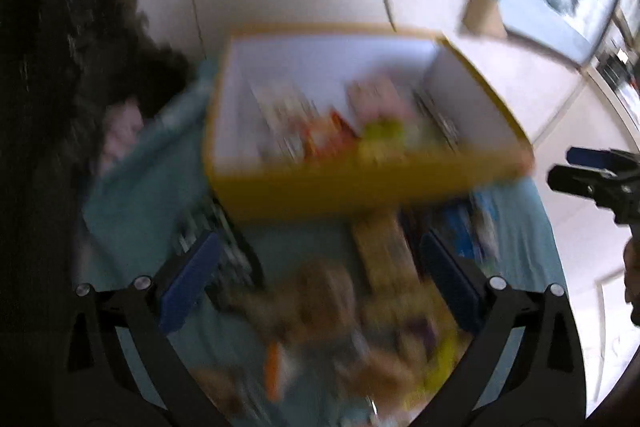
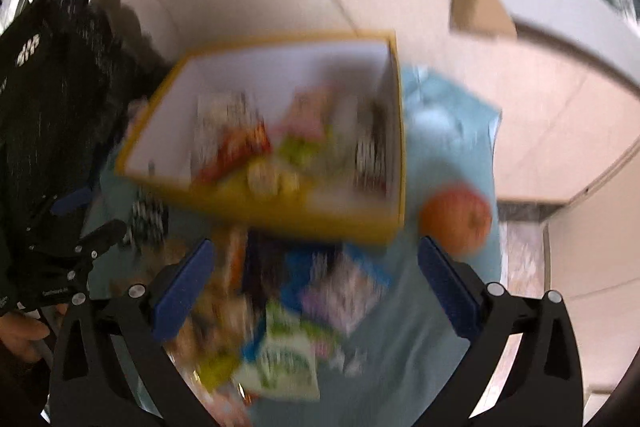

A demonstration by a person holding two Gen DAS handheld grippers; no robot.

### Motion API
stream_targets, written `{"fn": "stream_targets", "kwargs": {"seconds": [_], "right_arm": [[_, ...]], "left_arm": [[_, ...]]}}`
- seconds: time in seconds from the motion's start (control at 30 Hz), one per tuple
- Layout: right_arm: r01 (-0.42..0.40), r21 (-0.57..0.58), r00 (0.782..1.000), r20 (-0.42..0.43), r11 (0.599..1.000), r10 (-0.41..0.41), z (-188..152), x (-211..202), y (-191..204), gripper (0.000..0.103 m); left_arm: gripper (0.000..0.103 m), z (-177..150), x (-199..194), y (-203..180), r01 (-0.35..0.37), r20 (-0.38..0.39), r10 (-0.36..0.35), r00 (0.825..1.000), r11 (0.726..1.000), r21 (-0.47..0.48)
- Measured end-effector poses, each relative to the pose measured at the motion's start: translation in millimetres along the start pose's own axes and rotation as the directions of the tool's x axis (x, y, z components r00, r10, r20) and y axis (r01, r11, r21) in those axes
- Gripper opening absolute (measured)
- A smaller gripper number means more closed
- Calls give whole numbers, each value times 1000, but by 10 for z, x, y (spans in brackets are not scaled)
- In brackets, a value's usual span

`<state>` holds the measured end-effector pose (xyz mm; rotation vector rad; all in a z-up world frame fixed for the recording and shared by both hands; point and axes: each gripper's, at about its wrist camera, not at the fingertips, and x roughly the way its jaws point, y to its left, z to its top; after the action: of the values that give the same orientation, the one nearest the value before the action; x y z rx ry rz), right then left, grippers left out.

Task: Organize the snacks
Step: 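Move both tools back from the box to the snack pile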

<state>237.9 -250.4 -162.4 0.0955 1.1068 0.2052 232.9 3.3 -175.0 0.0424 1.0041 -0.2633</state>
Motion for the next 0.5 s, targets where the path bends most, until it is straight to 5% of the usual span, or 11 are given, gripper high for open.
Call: {"fn": "stream_targets", "kwargs": {"seconds": [0.23,0.5], "right_arm": [[-36,116,994,-100,993,48,-898,135,-95,102],[-34,137,985,-160,990,56,-1312,193,-28,102]], "left_arm": [[101,-1028,318,-203,2,-174,-1,985,1000,4],[101,-1067,437,-216,7,-121,-31,992,981,-194]]}}
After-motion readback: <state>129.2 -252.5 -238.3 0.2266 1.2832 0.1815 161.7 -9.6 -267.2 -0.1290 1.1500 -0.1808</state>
